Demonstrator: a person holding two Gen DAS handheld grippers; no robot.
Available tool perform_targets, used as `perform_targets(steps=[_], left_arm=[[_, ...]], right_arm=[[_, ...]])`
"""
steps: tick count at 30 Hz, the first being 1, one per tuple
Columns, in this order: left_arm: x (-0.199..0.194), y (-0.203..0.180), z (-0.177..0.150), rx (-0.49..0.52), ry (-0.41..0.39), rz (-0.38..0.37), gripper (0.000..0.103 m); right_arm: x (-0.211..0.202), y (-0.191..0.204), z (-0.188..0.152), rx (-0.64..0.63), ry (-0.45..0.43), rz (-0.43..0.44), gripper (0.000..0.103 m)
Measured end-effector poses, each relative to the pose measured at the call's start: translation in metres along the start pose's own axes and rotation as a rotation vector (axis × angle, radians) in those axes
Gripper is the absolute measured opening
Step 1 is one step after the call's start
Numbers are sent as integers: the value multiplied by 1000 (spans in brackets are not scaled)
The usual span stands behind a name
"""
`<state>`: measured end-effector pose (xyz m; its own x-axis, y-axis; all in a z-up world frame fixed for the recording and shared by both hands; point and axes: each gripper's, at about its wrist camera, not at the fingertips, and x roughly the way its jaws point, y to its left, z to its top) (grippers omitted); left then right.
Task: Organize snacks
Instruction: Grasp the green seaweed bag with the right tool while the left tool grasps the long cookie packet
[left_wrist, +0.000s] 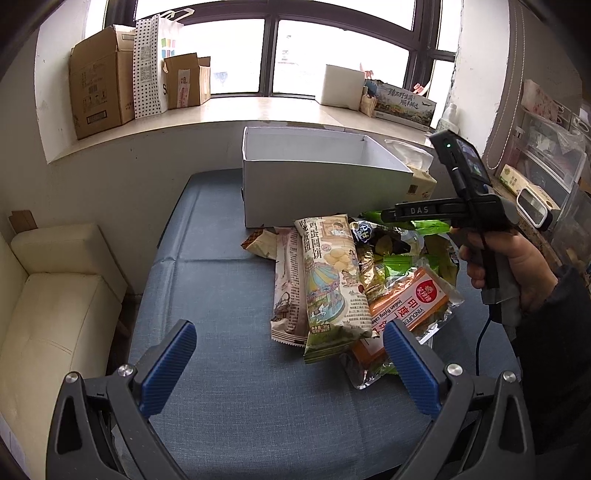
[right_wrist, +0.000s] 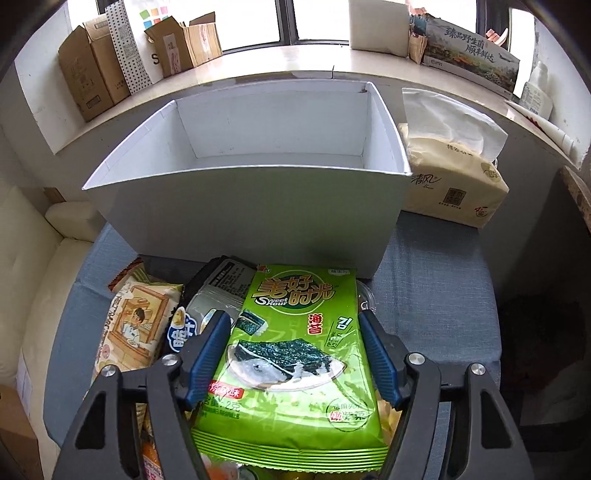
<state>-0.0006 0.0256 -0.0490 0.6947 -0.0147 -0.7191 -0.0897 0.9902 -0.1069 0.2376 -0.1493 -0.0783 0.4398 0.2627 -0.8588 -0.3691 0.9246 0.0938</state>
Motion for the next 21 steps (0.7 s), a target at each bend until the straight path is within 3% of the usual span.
perform_targets(steps=[8, 11, 21], left_arm=[[12, -8, 1, 13, 16, -14, 103], [27, -12, 6, 21, 39, -21, 103], [114, -35, 43, 37, 160, -56, 103]], right_arm=[[-71, -6, -24, 21, -169, 61, 72], [-87, 1, -40, -4, -204, 42, 72], [-129, 9, -103, 6, -282, 112, 72]])
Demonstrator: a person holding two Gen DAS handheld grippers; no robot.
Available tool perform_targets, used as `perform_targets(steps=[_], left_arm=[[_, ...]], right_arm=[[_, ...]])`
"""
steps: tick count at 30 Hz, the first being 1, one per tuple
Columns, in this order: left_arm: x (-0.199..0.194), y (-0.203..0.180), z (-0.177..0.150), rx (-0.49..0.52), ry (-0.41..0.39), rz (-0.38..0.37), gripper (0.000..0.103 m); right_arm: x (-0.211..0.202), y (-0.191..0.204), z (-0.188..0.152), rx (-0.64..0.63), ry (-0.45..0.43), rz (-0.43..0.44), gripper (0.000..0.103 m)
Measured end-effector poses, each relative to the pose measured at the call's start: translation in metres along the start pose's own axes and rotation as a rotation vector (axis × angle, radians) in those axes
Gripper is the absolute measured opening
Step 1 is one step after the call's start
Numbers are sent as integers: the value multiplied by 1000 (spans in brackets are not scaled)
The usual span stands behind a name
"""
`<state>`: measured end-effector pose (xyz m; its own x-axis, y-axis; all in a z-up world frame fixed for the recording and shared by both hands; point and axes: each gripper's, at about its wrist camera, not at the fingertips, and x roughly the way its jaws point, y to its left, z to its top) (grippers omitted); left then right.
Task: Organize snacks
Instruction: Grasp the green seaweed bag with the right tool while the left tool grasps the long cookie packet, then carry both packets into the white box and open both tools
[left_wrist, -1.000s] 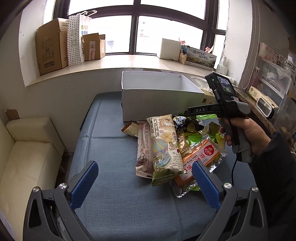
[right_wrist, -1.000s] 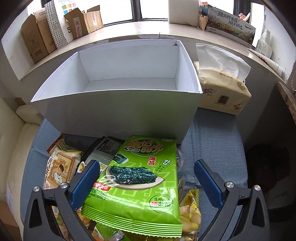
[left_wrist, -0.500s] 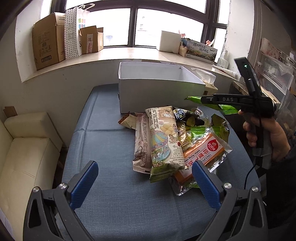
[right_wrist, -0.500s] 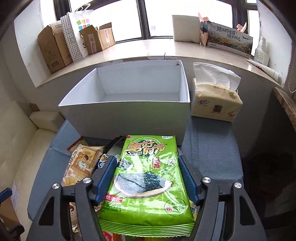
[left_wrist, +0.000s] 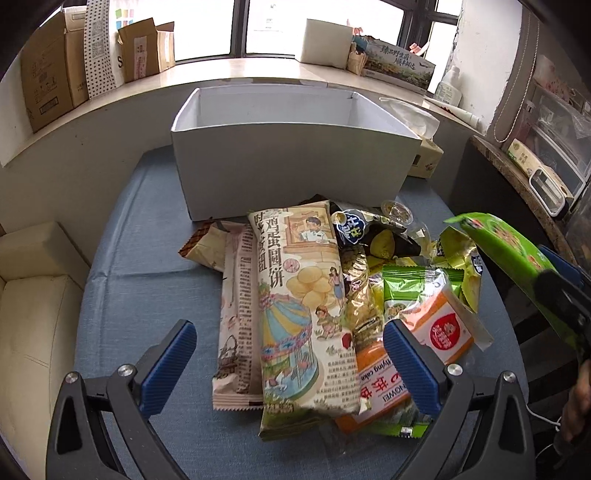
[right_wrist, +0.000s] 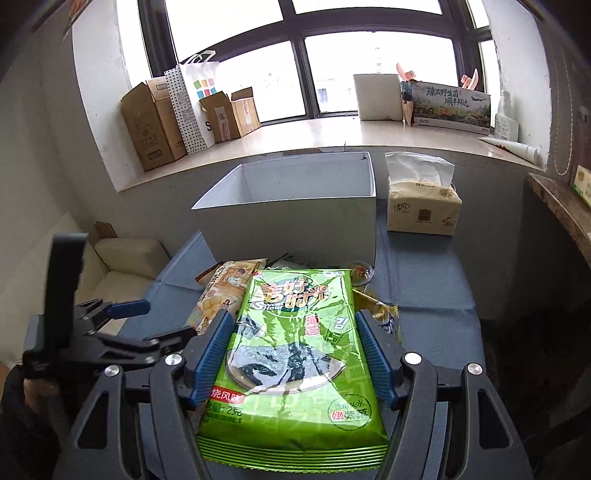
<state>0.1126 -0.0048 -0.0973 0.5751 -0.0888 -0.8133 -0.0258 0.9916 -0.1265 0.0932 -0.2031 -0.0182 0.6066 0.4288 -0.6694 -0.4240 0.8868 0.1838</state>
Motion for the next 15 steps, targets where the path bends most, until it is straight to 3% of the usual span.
perform_targets(steps=[6, 8, 9, 11, 13, 15], left_arm=[[46, -4, 11, 16, 95, 15, 102], [50, -1, 11, 6, 101, 26, 98], [51, 0, 10, 12, 108, 29, 79], [47, 2, 9, 17, 99, 38, 68], [38, 5, 8, 20, 74, 24, 47], [28, 8, 8, 8, 61, -4, 43]], right_arm=[[-14, -11, -16, 50, -14, 4, 72], [-14, -14, -19, 64, -11, 6, 72], [-14, -16, -20, 72, -11, 13, 72], [-13, -17, -23, 79, -9, 16, 72], [-11, -16, -24, 79, -5, 17, 72], [-10, -15, -24, 77, -2, 19, 72]])
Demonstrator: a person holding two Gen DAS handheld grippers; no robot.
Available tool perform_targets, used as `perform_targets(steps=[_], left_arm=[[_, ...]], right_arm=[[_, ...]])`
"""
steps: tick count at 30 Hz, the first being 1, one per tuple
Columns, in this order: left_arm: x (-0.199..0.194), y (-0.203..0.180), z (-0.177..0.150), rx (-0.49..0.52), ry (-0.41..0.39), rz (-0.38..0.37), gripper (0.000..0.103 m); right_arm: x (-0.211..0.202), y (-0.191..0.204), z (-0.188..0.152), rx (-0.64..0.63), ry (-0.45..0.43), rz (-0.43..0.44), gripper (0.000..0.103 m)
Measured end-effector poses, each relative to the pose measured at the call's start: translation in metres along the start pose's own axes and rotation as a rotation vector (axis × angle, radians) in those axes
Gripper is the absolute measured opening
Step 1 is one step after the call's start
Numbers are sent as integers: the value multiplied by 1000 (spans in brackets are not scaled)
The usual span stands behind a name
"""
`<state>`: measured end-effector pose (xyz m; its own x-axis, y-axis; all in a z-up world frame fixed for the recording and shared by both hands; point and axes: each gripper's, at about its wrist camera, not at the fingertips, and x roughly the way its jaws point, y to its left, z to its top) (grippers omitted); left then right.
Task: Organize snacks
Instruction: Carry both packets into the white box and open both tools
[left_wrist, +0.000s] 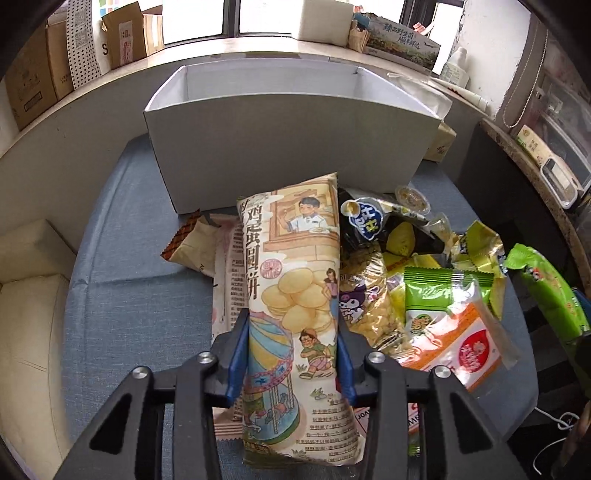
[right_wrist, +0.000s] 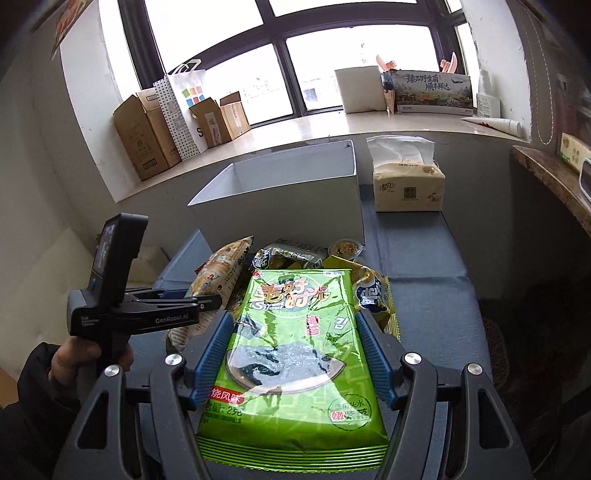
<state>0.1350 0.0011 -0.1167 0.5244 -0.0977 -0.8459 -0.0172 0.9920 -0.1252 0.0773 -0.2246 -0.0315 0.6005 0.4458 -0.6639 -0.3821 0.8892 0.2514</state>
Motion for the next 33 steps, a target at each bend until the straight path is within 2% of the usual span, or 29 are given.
perform_targets(steps=[7, 12, 17, 21, 24, 29, 33], left_arm=[[-45, 5, -12, 0, -105, -60, 40], [-82, 6, -2, 7, -196, -100, 40], [-99, 16, 38, 9, -260, -93, 40], [-105, 28, 85, -8, -298, -114, 40], [-105, 36, 120, -8, -321, -100, 40], [-83, 49, 178, -14, -311, -39, 40], [-49, 55, 220, -13, -296, 3, 40]], right_arm=[[2, 4, 4, -8, -4, 12, 72], [7, 5, 21, -16, -21, 23, 72], [20, 10, 67, -35, -71, 29, 72], [39, 12, 118, -38, -107, 47, 72], [61, 13, 156, -36, -114, 42, 72], [105, 14, 204, -39, -94, 36, 72], [149, 9, 231, -12, -76, 28, 72]])
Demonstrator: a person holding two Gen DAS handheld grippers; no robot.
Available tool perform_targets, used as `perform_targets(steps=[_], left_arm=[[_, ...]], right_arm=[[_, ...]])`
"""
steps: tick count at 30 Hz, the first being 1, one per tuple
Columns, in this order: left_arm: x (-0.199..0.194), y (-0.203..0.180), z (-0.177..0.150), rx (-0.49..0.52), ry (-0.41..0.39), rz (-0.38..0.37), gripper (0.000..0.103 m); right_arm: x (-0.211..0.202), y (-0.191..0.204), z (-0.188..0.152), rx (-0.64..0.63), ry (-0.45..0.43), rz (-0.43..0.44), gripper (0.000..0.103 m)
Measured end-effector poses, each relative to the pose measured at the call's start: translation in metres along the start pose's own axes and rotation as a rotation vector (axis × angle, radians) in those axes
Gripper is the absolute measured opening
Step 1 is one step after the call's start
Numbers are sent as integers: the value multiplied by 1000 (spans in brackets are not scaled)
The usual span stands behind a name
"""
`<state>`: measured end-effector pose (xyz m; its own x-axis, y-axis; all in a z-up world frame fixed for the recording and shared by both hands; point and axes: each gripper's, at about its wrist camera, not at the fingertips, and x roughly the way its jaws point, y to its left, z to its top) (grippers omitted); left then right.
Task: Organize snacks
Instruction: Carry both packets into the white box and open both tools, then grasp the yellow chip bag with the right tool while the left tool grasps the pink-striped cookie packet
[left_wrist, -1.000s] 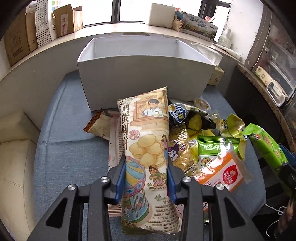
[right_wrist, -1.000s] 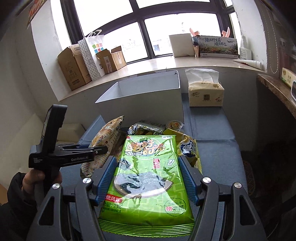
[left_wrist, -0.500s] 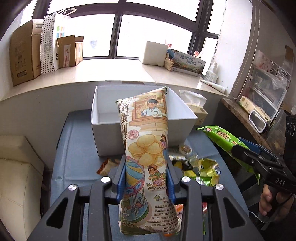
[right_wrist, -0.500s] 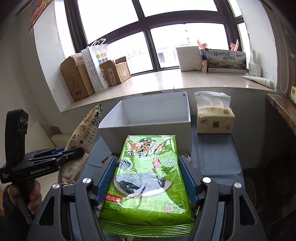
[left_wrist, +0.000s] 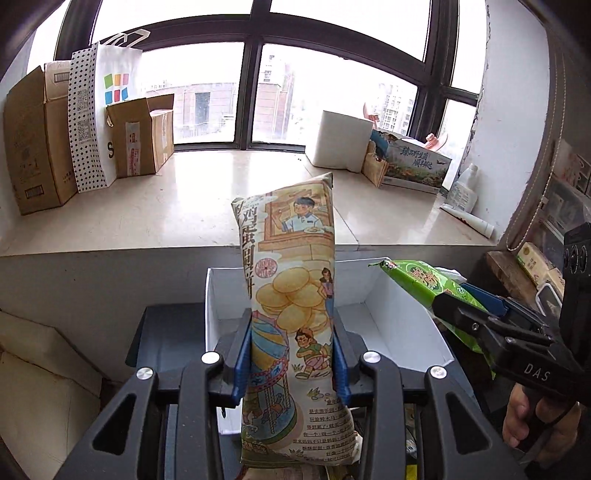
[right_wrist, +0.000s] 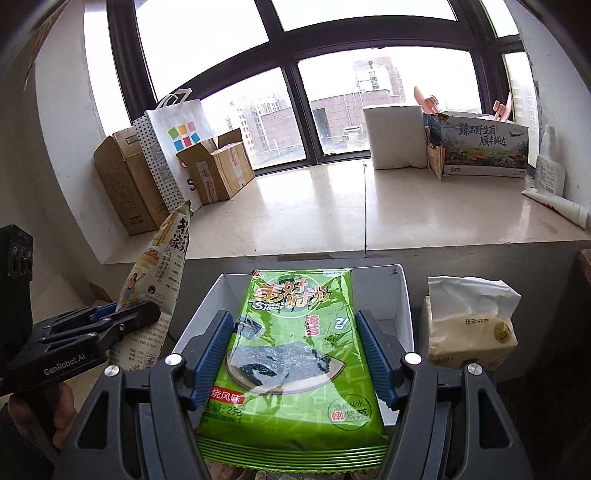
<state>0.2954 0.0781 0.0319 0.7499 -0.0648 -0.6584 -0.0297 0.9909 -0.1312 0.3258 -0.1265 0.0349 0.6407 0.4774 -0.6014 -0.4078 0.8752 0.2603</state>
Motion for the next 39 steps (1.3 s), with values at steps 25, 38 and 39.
perform_targets(steps=[25, 38, 39], left_arm=[[-46, 22, -57, 10, -49, 92, 103], [-143, -15, -200, -14, -32, 24, 103], [-145, -17, -211, -23, -23, 22, 103]], right_arm=[[-42, -34, -28, 81, -54, -17, 103], [-161, -45, -147, 142, -77, -69, 103], [-165, -47, -160, 166, -73, -62, 103]])
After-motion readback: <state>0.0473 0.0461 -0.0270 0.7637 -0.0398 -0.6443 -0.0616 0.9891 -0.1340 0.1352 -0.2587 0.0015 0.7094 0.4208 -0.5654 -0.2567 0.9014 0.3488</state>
